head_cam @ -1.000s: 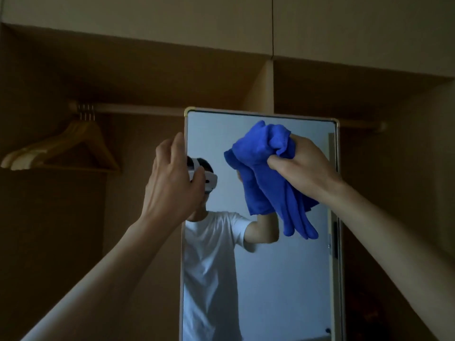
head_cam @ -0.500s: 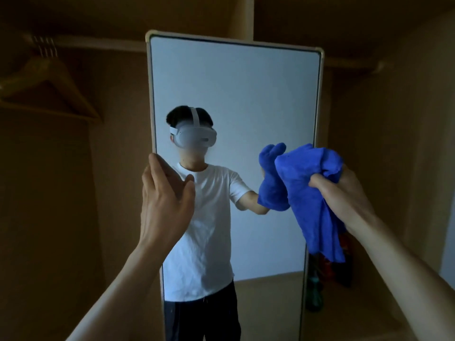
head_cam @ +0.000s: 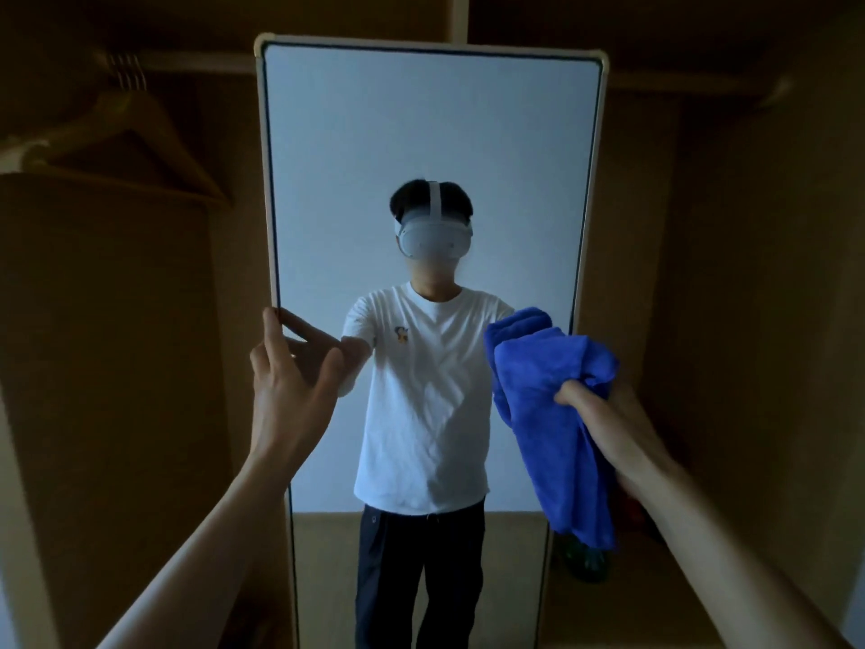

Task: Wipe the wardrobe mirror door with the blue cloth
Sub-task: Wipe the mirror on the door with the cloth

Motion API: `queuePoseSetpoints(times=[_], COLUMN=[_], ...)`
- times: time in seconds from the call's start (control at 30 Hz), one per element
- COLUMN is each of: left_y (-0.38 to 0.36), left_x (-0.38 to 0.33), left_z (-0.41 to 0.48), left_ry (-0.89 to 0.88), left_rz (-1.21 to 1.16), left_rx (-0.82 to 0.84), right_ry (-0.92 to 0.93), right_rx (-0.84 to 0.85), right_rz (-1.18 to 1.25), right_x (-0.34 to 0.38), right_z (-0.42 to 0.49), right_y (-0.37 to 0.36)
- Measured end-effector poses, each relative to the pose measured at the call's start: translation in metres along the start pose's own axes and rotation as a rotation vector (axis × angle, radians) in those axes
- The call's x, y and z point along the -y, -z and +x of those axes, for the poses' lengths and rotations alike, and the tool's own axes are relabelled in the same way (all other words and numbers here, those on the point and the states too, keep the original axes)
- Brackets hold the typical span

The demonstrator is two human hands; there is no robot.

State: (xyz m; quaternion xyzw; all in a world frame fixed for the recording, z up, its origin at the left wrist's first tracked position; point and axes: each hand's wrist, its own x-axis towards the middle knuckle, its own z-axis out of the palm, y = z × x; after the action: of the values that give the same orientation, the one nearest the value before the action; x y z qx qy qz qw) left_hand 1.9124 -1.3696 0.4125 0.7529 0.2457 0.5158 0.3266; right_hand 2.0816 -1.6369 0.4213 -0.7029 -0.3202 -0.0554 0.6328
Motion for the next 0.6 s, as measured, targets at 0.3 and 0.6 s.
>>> queuePoseSetpoints(times=[0.3,0.6], left_y=[0.006,0.018], left_x=[0.014,0.001], left_z=[-0.011,-0.033], left_ry=[0.034,0.014], left_rz=[0.010,0.008], left_rx=[0.035,0.077], right_ry=[0.045,0.170], right_rx=[0.015,0.003], right_rz=[-0.018,0.005], right_x=[0.000,0.019], right_z=[-0.020,-0.050], right_y=[0.002,-0.002])
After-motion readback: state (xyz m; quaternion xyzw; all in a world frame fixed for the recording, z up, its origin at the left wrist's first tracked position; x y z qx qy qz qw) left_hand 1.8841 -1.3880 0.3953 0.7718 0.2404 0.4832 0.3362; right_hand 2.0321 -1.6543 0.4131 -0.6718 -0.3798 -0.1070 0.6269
